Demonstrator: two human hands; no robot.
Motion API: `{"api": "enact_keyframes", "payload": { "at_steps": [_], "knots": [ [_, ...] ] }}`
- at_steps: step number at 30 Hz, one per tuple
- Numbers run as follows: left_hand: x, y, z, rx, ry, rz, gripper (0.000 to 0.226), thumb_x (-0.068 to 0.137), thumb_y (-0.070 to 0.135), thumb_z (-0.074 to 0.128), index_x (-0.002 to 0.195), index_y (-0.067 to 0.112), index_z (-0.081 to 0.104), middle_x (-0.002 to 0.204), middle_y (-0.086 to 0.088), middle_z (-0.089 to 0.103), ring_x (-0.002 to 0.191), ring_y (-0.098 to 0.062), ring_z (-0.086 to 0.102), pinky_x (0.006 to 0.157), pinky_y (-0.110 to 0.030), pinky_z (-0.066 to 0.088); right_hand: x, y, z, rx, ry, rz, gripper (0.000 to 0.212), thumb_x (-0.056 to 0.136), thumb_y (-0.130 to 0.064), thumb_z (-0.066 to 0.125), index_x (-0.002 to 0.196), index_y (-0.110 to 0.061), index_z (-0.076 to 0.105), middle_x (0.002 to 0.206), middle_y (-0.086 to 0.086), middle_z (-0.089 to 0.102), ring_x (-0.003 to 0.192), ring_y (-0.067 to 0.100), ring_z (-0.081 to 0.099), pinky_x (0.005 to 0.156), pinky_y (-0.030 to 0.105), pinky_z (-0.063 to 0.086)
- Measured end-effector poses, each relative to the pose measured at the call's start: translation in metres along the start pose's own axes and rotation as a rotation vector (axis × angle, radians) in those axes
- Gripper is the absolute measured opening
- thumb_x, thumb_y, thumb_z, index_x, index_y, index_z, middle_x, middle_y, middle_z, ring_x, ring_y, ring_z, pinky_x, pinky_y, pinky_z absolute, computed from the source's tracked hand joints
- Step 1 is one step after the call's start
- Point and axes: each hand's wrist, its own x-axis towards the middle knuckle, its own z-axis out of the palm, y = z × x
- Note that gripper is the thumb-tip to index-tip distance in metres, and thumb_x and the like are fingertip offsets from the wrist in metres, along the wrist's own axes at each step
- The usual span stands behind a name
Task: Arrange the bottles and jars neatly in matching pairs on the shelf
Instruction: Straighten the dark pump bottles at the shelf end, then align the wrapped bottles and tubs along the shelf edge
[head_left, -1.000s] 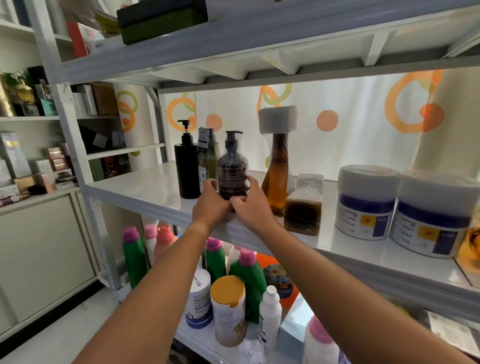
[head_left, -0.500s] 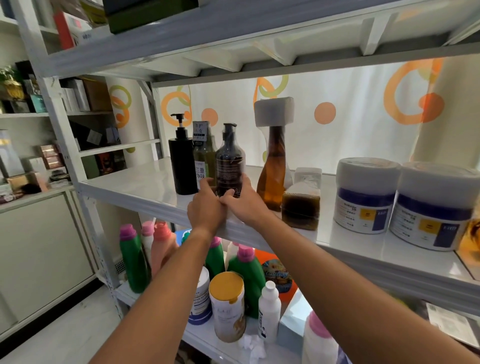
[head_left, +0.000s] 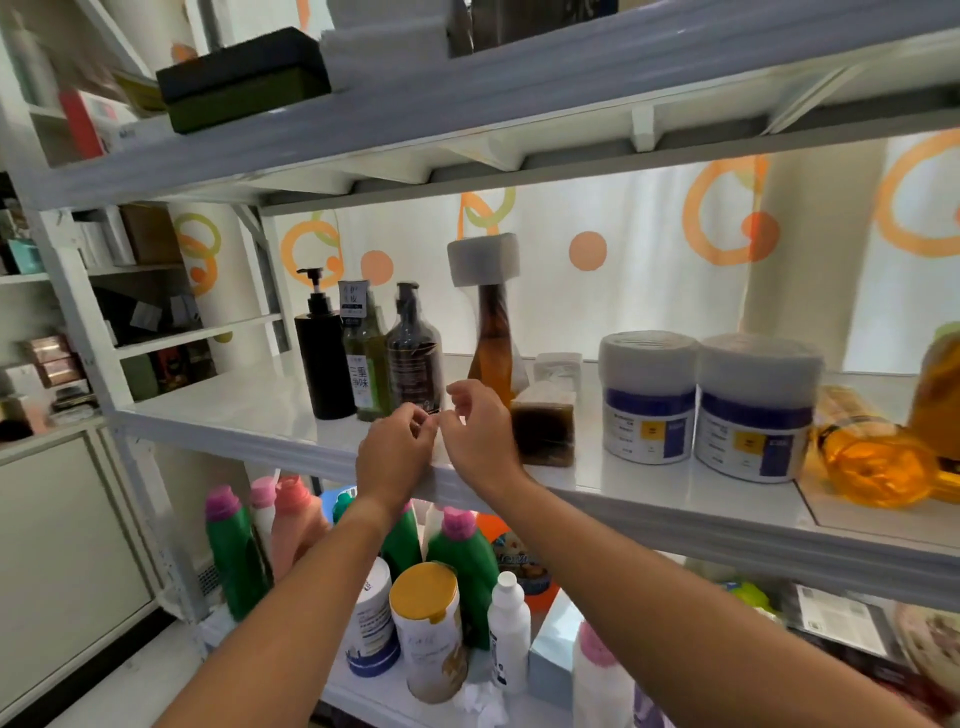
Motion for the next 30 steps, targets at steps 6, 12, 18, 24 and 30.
{"api": "enact_keyframes", "payload": {
  "at_steps": [6,12,18,24,30],
  "knots": [
    [-0.029,0.06,0.001,-0.304,-0.101,0.03,0.018,0.097,0.025,0.053,0.099,0.01,0.064,0.088,0.005,0.064,0.085,-0.016,0.062,0.068,-0.018,0.046,-0.026,-0.009,-0.037,-0.021,0.209,-0.188,0.01,0.088,-0.01,0.056,0.092,-0.015,0.063,0.09,-0.005,0.055,0.082,0.006,0.054,0.076,0.017,0.048],
    [-0.023,0.104,0.008,-0.479,-0.395,-0.153,0.079,0.077,0.081,0.037,0.097,0.012,0.071,0.089,-0.008,0.072,0.088,-0.027,0.065,0.082,-0.045,0.048,-0.018,0.01,-0.083,-0.15,0.4,-0.133,0.018,0.087,-0.023,0.054,0.1,-0.017,0.064,0.104,0.004,0.06,0.093,0.016,0.057,0.081,0.034,0.054],
    [-0.021,0.111,0.025,-0.284,-0.382,-0.228,0.072,0.069,0.087,0.031,0.084,0.024,0.064,0.089,0.002,0.067,0.101,-0.027,0.061,0.102,-0.053,0.038,-0.013,0.02,-0.1,-0.411,0.265,0.035,0.04,0.095,-0.041,0.044,0.124,-0.016,0.054,0.115,0.003,0.061,0.105,0.02,0.056,0.092,0.037,0.05],
    [-0.026,0.112,0.031,-0.249,-0.289,-0.257,0.062,0.082,0.077,0.028,0.096,0.026,0.06,0.098,0.001,0.067,0.104,-0.026,0.058,0.104,-0.051,0.031,-0.015,0.025,-0.095,-0.346,0.096,0.243,0.062,0.094,-0.061,0.024,0.128,-0.013,0.046,0.112,0.006,0.064,0.101,0.023,0.061,0.088,0.043,0.052],
    [-0.019,0.112,0.031,-0.29,-0.284,-0.258,0.066,0.071,0.081,0.033,0.095,0.027,0.062,0.093,0.004,0.067,0.099,-0.024,0.06,0.102,-0.052,0.036,0.002,0.022,-0.098,-0.383,0.053,0.293,0.054,0.1,-0.051,0.026,0.109,-0.008,0.058,0.096,0.01,0.067,0.088,0.023,0.062,0.079,0.036,0.051]
  ]
}}
